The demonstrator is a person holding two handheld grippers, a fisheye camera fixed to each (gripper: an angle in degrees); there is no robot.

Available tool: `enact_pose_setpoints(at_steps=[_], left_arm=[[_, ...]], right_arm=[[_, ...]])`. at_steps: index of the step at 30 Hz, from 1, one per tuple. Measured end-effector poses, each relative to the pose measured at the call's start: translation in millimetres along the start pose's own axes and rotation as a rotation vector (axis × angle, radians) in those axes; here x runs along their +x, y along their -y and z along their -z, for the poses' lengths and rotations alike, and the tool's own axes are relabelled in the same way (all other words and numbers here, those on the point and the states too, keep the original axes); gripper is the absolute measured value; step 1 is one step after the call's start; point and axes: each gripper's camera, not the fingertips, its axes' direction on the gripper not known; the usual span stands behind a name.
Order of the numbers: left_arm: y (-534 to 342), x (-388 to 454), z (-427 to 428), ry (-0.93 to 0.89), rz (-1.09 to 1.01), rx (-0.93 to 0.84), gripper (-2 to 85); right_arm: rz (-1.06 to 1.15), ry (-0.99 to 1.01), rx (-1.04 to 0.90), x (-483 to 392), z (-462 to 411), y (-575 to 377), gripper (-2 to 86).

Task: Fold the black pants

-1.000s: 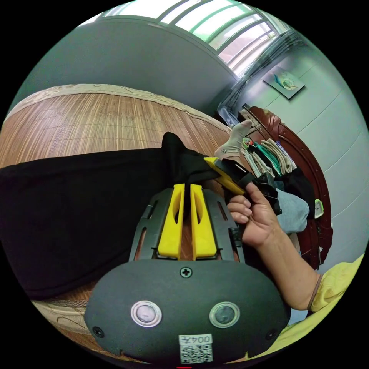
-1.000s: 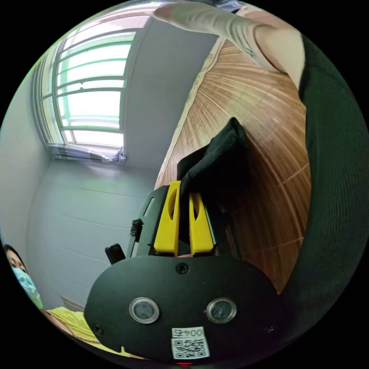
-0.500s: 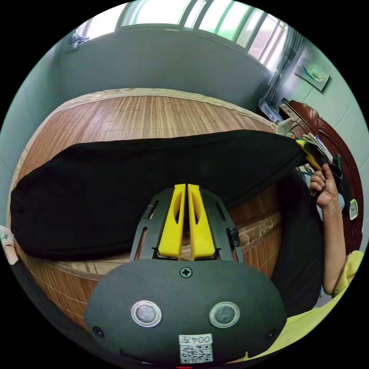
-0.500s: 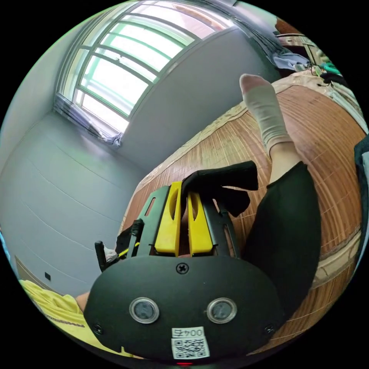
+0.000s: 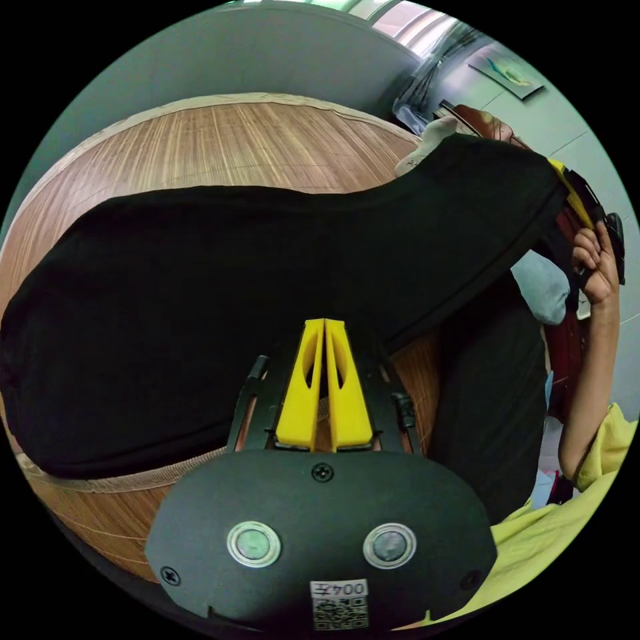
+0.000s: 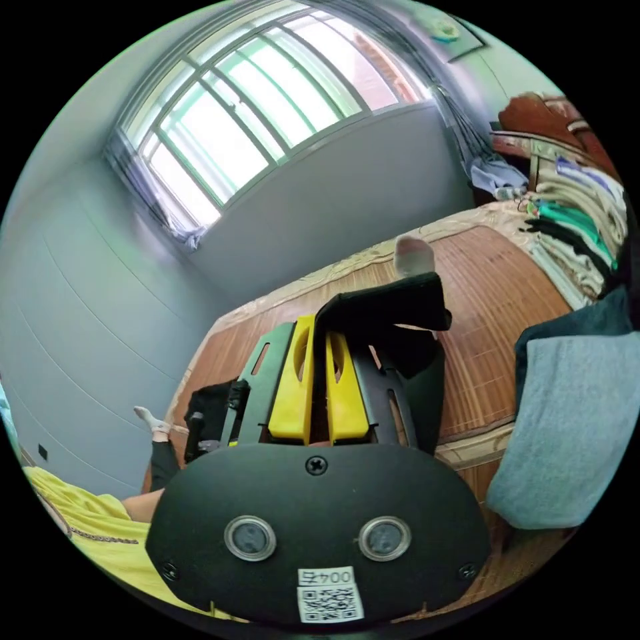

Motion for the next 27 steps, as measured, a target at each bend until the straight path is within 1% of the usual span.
enact_pose_setpoints(at_steps=[2, 3, 6, 8, 9, 11, 12, 14, 15, 17, 18, 20, 21, 23, 26, 27], left_arm=[[-13, -14, 5, -0.047, 0.034, 0.022, 0.2], [-17, -18, 8, -0.047, 0.043, 0.030, 0.2], [-45, -41, 34, -0.041, 0.061, 0.105, 0.2], [-76, -68, 60, -0.054, 0.087, 0.170, 0.2], [-86, -77, 66, -0.052, 0.098, 0.183, 0.2], [-128, -114, 91, -0.032, 0.152, 0.215, 0.2], [-139, -124, 97, -0.029, 0.167, 0.222, 0.2], [-186, -167, 122, -0.009, 0.234, 0.245, 0.3], [-198, -178, 127, -0.003, 0.252, 0.250, 0.3], [-239, -219, 150, 0.022, 0.314, 0.272, 0.4], [-249, -229, 156, 0.030, 0.330, 0.279, 0.5], [-284, -266, 174, 0.053, 0.398, 0.310, 0.7], [-292, -275, 177, 0.055, 0.418, 0.319, 0.8], [-320, -305, 186, 0.028, 0.502, 0.361, 1.5], [-343, -334, 191, -0.025, 0.592, 0.410, 2.4], [-347, -339, 192, -0.037, 0.605, 0.421, 2.6]], right_arm=[[0.067, -0.068, -0.043, -42, -18, 5, 3.0], [0.088, -0.078, -0.054, -55, -23, 6, 3.0], [0.214, -0.095, -0.087, -128, -54, 7, 3.2], [0.325, -0.089, -0.121, -197, -87, 6, 3.3], [0.352, -0.085, -0.129, -215, -96, 5, 3.3], [0.466, -0.067, -0.158, -288, -137, -2, 3.4], [0.494, -0.068, -0.163, -307, -148, -5, 3.4], [0.597, -0.075, -0.193, -380, -196, -19, 3.5], [0.623, -0.079, -0.201, -399, -209, -24, 3.6], [0.726, -0.102, -0.230, -472, -264, -50, 3.7], [0.751, -0.105, -0.238, -490, -278, -58, 3.7], [0.863, -0.112, -0.269, -557, -337, -98, 4.1], [0.896, -0.119, -0.283, -573, -354, -111, 4.2], [1.043, -0.161, -0.416, -629, -428, -167, 5.1], [1.234, -0.240, -0.523, -669, -495, -234, 7.8], [1.253, -0.249, -0.531, -673, -501, -241, 8.3]])
